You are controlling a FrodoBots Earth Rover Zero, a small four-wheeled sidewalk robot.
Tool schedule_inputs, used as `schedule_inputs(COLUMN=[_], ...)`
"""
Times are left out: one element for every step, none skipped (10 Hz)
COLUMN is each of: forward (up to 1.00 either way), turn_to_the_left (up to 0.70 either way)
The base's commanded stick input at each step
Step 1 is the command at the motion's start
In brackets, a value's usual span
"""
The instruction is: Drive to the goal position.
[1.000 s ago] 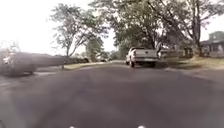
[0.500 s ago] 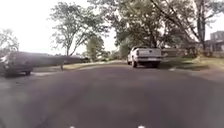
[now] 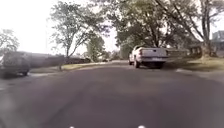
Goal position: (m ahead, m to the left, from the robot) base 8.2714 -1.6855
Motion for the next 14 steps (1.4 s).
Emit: schedule_inputs(forward=[1.00, 1.00, 1.00, 1.00, 1.00, 1.00, 1.00, 1.00, 1.00, 1.00, 1.00, 1.00, 1.00, 1.00], turn_to_the_left=[-0.01, -0.01, -0.01, -0.01, -0.01, -0.01, -0.01, -0.01, -0.01, -0.01, -0.01, -0.01, -0.01, -0.01])
